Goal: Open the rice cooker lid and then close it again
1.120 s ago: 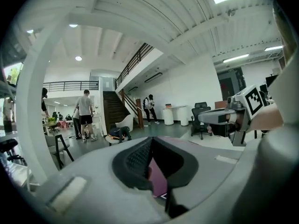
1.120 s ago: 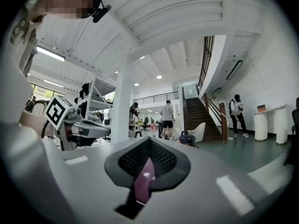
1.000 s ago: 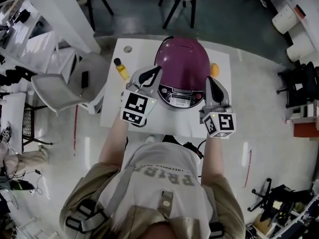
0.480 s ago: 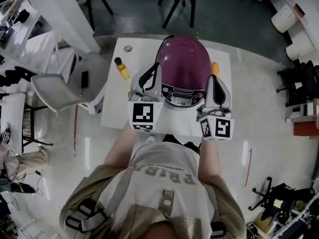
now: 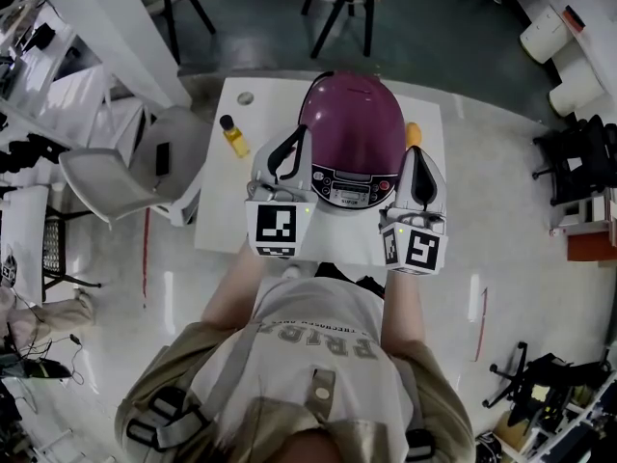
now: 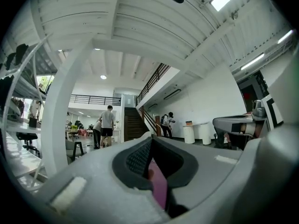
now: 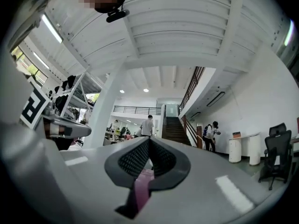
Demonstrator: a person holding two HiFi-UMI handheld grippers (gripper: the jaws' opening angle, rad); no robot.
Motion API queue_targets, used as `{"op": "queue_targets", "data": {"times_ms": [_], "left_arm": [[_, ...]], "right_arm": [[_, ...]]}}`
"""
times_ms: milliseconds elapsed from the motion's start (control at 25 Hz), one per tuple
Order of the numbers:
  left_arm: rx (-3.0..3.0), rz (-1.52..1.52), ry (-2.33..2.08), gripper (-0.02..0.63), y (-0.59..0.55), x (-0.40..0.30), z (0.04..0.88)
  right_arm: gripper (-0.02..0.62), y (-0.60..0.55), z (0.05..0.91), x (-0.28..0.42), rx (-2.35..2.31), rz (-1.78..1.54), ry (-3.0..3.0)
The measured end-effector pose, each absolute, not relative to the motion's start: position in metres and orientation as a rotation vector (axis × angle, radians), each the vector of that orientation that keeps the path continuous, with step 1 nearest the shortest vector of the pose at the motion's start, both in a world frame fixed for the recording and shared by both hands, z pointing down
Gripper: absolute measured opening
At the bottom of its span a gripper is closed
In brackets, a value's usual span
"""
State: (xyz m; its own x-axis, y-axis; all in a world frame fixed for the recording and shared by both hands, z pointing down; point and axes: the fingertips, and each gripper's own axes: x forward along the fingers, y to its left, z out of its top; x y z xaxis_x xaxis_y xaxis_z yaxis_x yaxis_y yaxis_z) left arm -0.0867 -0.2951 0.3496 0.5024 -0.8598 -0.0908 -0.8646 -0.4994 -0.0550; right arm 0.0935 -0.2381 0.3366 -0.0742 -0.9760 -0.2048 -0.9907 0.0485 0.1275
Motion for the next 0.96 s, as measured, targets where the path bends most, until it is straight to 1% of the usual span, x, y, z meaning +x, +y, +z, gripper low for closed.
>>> {"op": "queue_targets", "data": {"times_ms": [960], "left_arm": [[-2.772, 0.002, 1.464, 0.009, -0.276, -0.081, 0.373]], "right_arm": [[-0.002, -0.222, 0.340, 0.094, -2.099, 0.331, 2.256]]}}
